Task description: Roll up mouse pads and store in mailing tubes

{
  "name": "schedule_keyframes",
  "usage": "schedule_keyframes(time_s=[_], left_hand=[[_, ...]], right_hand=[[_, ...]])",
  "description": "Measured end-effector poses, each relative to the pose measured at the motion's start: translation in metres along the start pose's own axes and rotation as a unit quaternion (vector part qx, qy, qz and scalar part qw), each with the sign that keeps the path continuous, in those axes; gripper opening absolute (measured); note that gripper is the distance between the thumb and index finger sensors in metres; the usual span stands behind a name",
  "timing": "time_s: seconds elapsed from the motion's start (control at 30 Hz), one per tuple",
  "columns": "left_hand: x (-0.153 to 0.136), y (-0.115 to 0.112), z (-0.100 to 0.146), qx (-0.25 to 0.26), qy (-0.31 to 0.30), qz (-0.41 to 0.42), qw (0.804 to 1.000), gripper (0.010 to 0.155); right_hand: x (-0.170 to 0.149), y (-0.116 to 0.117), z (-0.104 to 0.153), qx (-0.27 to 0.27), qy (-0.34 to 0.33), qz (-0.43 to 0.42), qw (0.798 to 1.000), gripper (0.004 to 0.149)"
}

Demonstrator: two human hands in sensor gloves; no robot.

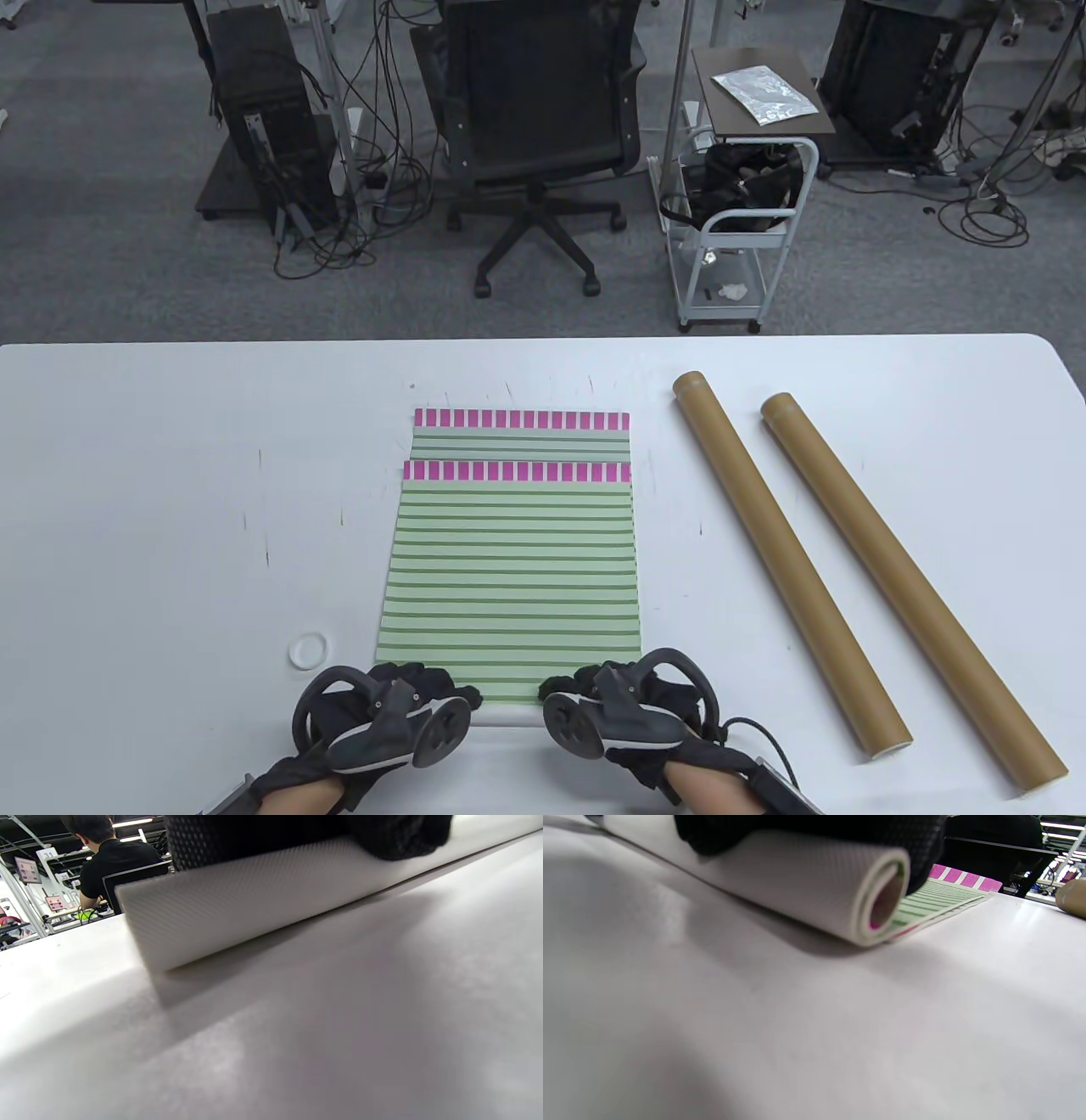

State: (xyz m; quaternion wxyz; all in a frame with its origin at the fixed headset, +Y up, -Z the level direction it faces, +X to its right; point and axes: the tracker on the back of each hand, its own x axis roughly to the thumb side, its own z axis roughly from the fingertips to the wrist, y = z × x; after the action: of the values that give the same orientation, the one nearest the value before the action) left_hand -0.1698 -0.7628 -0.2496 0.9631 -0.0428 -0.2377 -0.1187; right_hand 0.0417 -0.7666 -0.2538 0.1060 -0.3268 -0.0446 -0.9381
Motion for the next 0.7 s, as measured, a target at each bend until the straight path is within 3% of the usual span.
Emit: schedule_keyframes(time_s=[0.07, 0.13, 0.27, 0.37, 0.47, 0.7], left_hand=[[0.0, 0.0, 0.0, -0.005, 0.0, -0.003, 1.0, 0.052], [0.004, -0.001, 0.002, -0.002, -0.006, -0.02, 1.0, 0.044], [0.014, 0.0, 0.004, -0.003, -0.01, -0.051, 0.999, 0.046], [0.019, -0.002, 0.006, 0.001, -0.019, -0.068, 0.997, 0.06], [0.022, 0.001, 0.003, 0.018, 0.0, -0.088, 0.996, 0.051], [0.017, 0.004, 0.001, 0.008, 0.006, -0.061, 0.998, 0.047]], right_hand=[[0.003, 0.0, 0.0, 0.004, -0.013, 0.023, 1.0, 0.054], [0.002, -0.001, -0.001, 0.011, -0.011, 0.014, 1.0, 0.053], [-0.001, -0.002, -0.004, 0.013, -0.008, -0.007, 1.0, 0.052], [-0.004, -0.003, -0.007, 0.005, 0.001, -0.02, 1.0, 0.05], [-0.008, -0.003, -0.008, 0.001, 0.012, -0.036, 0.999, 0.048], [-0.01, -0.006, -0.004, -0.014, 0.0, -0.035, 0.999, 0.041]])
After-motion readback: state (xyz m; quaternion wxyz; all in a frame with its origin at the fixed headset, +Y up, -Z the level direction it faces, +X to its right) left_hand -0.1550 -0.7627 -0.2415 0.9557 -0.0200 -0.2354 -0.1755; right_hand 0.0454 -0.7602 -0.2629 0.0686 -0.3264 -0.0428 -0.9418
